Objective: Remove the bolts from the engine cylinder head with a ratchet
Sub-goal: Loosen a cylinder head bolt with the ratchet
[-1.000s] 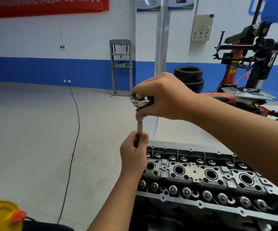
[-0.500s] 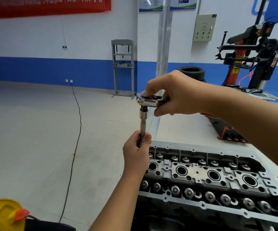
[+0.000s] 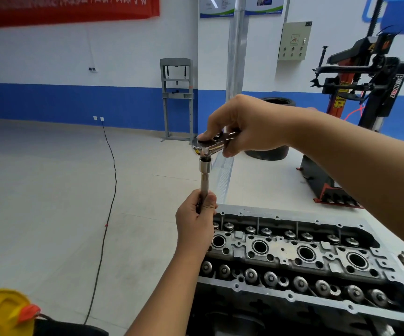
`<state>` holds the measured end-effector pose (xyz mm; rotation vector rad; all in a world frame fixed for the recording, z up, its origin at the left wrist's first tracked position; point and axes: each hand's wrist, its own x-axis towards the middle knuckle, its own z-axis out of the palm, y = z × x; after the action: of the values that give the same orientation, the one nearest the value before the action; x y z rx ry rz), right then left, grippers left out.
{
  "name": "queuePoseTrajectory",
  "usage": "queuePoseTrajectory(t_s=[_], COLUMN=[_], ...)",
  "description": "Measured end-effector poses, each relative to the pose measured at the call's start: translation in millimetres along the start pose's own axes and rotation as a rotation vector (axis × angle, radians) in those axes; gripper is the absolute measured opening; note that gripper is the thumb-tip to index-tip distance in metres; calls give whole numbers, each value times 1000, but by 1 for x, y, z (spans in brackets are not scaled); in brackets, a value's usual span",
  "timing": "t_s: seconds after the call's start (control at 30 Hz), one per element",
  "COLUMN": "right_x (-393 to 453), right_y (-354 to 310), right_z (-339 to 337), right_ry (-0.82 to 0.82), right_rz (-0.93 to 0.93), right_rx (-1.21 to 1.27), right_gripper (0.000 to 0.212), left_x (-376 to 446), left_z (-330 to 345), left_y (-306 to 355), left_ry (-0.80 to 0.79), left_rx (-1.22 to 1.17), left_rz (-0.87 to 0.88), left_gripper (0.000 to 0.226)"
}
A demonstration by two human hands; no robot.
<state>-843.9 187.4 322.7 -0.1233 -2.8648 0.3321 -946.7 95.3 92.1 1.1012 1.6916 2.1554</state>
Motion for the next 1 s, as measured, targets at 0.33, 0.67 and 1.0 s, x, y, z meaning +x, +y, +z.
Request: queuePoseTrajectory(t_s=[0.33, 0.67, 1.0], right_x=[4, -20, -16], right_y=[1, -5, -27], right_z=[12, 21, 11], right_ry=[68, 172, 50], right_rz=[-11, -45, 213], right_rx=[12, -190, 26], right_gripper=[29, 35, 29], left_x=[-2, 1, -3], left_z=[-2, 0, 2], left_y=[4, 3, 3], left_ry=[6, 4, 46], left_rx=[-33, 29, 59], left_rz=[-30, -18, 31], left_gripper=[15, 19, 19])
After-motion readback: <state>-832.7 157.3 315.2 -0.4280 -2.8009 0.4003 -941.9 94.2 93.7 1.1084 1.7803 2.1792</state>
